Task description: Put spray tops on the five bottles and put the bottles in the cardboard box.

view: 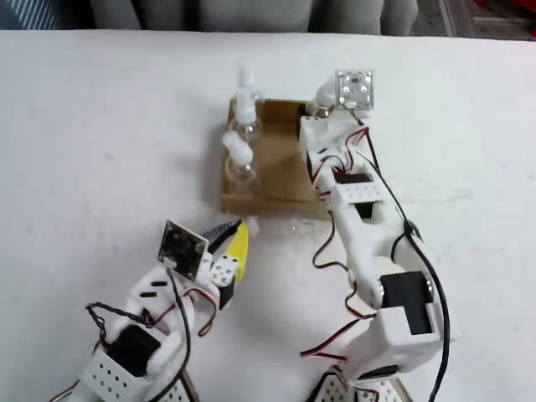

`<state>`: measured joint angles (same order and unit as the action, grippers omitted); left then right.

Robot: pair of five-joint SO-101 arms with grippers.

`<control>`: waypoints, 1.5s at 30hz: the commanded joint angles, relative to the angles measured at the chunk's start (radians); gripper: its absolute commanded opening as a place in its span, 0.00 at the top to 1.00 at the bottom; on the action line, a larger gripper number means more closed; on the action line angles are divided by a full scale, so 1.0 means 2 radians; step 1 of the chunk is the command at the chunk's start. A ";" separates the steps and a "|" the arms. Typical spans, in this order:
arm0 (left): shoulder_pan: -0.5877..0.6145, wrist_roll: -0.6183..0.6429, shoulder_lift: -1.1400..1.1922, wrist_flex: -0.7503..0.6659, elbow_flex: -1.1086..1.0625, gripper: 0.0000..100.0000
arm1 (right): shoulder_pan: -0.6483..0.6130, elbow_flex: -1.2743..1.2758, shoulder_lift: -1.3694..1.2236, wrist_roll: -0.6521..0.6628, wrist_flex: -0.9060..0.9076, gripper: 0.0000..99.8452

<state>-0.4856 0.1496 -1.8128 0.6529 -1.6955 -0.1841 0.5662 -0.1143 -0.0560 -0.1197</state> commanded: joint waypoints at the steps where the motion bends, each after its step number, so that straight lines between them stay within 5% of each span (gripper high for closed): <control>1: 0.005 -0.005 -0.003 0.002 0.002 0.98 | -0.001 -0.026 0.002 0.003 -0.045 0.98; 25: 0.005 -0.005 -0.003 0.002 0.002 0.98 | 0.014 -0.028 -0.149 0.006 -0.290 0.98; 39: 0.005 -0.005 -0.003 0.002 0.002 0.98 | 0.014 -0.030 -0.149 0.008 -0.260 0.98; 45: 0.005 -0.005 -0.003 0.002 0.002 0.98 | 0.013 -0.031 -0.145 0.076 -0.247 0.98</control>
<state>-0.4856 0.1496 -1.8128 0.6529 -1.6955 -0.1672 0.5432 -0.4319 0.0345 -0.6229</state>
